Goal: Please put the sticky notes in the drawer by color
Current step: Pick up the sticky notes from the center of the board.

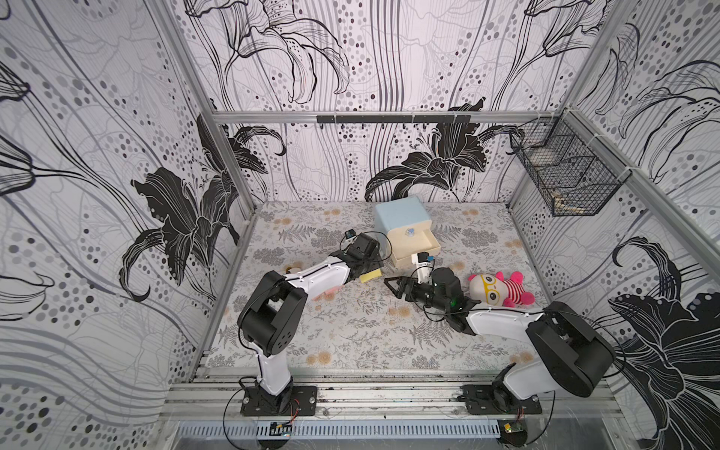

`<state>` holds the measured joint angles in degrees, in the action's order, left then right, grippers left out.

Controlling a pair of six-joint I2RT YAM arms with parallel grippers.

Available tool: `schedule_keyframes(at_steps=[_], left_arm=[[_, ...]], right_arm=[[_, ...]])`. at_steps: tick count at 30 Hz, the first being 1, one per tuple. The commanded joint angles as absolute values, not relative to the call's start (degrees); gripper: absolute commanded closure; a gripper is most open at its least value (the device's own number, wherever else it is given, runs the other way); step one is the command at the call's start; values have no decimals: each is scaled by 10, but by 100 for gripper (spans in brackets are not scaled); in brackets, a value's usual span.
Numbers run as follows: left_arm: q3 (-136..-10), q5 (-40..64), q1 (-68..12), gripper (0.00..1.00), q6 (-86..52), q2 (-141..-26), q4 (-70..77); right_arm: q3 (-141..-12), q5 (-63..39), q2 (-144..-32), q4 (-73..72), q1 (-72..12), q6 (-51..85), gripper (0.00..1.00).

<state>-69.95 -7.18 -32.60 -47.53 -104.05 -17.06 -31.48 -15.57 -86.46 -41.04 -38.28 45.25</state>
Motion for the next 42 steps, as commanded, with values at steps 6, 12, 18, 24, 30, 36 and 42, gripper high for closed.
schedule_keyframes(at_steps=[6, 12, 18, 24, 30, 36, 42], left_arm=[[-712, -47, -320, 20, -492, -1009, -138], [-703, -31, -312, 19, -500, -1003, -123], [-703, -26, -309, 19, -500, -1001, -120], [-699, -23, -308, 20, -500, -999, -117], [-696, -19, -308, 20, -501, -1000, -114], [-696, -14, -308, 20, -500, -1003, -110], [-694, -12, -308, 20, -500, -1005, -109]], right_arm=[[-377, -173, -929, -448, -385, 495, 33], [-416, -183, -973, -459, -385, 500, 47], [-442, -197, -1002, -460, -385, 507, 55], [-448, -194, -1007, -450, -385, 505, 64], [-454, -181, -1014, -439, -385, 510, 63], [-471, -178, -1026, -439, -385, 515, 66], [-470, -176, -1027, -438, -385, 516, 82]])
